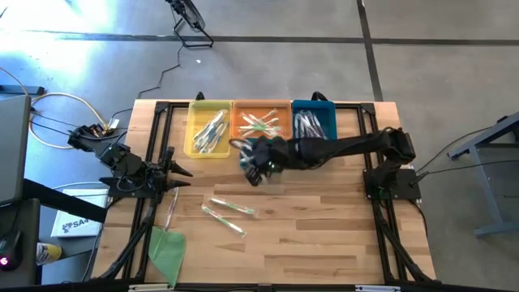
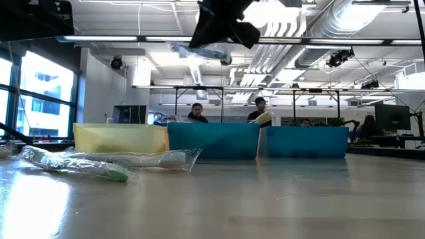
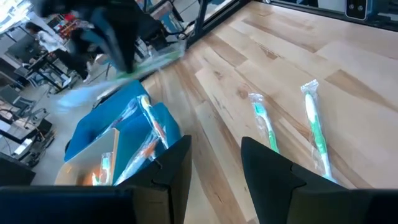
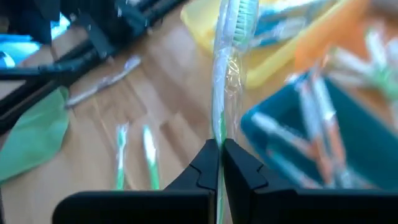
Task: Pick & Place Toothbrushes
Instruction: Put the green toothbrush into the orange bin
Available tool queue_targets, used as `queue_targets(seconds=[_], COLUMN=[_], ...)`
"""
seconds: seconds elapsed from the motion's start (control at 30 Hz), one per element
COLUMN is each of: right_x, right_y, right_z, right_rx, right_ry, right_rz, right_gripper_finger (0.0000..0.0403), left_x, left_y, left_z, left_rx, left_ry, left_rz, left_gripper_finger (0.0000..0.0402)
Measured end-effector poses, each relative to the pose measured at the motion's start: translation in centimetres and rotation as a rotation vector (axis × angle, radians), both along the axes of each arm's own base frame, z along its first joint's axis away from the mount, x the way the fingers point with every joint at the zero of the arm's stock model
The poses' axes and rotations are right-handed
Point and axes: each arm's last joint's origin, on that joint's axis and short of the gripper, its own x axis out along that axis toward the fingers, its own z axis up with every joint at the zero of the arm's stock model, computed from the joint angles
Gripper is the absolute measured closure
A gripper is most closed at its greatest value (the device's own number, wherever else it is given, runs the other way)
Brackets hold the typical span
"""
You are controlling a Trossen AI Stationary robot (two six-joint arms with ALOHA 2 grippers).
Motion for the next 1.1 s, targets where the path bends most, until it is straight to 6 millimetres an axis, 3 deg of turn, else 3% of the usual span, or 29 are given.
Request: queue_targets(seconds=[0.27,0.7,1.1], right_x=[-0.1,-1.1,-3.7], right_y=[-3.8,-11.2,-19.4], right_z=[1.9,1.9,1.5], right_rx=[-0.143,-0.343,-0.384], right_ry=[-0.066,0.033,0.080], right_rz=[0.031,0.115,0.185], right_gripper_finger=[0.0399,0.0399,0.0399], left_x=[0.0,0.0,0.0], left_y=[0.0,0.0,0.0], left_z=[0.0,0.0,0.0], left_rx=[-0.023,-0.024,-0.025], left_ry=[0.003,0.002,0.002], left_rz=[0.006,0.007,0.007], left_gripper_finger=[0.0268,0.0268,0.0268])
